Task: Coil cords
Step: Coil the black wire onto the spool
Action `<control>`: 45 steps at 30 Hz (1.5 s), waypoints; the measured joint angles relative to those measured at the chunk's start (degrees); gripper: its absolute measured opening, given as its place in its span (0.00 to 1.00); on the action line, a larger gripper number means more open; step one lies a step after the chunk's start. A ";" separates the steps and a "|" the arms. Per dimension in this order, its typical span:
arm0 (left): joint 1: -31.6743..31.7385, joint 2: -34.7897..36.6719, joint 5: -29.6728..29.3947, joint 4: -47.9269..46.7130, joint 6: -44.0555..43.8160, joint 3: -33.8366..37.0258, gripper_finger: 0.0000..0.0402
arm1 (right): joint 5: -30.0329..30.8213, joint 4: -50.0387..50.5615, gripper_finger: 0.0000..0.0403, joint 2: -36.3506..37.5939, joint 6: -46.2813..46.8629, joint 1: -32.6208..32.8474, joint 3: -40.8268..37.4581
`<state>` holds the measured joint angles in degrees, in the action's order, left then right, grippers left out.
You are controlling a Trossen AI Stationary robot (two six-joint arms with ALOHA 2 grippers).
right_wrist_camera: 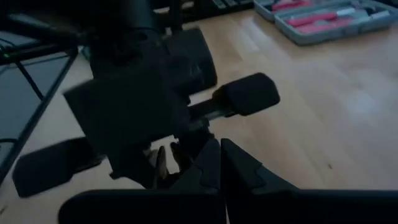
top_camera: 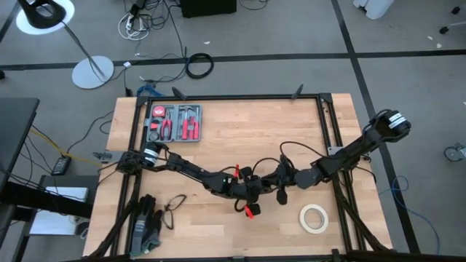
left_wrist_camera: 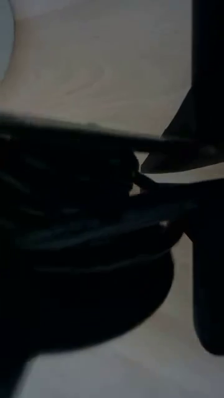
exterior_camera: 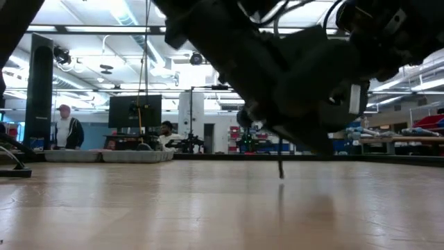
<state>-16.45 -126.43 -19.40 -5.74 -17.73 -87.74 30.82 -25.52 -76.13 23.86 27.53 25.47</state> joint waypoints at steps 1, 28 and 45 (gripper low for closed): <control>0.00 -0.18 0.26 0.25 -0.58 0.02 0.09 | 0.54 0.50 0.00 -0.15 0.83 0.15 0.00; -2.21 -0.79 2.55 -1.71 -9.73 -0.09 0.09 | -3.05 8.30 0.00 2.66 11.36 -2.43 0.00; -2.47 -0.70 1.82 -7.29 -9.23 -0.09 0.07 | -9.22 5.22 0.00 3.18 15.85 -2.19 0.00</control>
<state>-18.92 -127.13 -17.59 -13.04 -26.96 -87.83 21.61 -20.30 -72.95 39.71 25.34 25.47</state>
